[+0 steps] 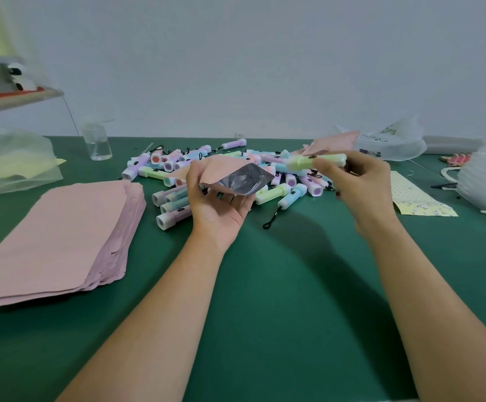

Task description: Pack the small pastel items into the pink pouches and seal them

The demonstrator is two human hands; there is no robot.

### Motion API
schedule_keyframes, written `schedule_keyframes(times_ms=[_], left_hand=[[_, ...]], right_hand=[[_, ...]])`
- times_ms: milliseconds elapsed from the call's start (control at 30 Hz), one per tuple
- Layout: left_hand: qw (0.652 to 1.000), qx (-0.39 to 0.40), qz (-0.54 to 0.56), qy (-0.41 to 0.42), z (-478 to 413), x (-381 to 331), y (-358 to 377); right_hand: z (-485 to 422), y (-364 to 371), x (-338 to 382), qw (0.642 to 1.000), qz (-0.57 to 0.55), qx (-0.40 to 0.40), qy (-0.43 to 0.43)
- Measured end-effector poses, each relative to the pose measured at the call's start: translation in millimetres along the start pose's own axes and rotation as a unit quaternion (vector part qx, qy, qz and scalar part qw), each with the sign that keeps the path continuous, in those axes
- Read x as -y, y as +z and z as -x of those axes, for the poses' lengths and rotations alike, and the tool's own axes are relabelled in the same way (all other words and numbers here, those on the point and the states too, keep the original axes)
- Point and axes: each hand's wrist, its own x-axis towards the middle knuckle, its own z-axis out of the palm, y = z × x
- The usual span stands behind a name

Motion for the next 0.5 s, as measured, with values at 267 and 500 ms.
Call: schedule_keyframes(times_ms=[267,500], left_hand=[[1.0,0.004,-0.012,-0.007,5,3,3],[1.0,0.003,0.004,0.001,5,4,1]], right_hand=[[5,26,1,0.951,-0.286,0.008,0.119],[5,24,8,0.894,-0.381,0.098,0.216]])
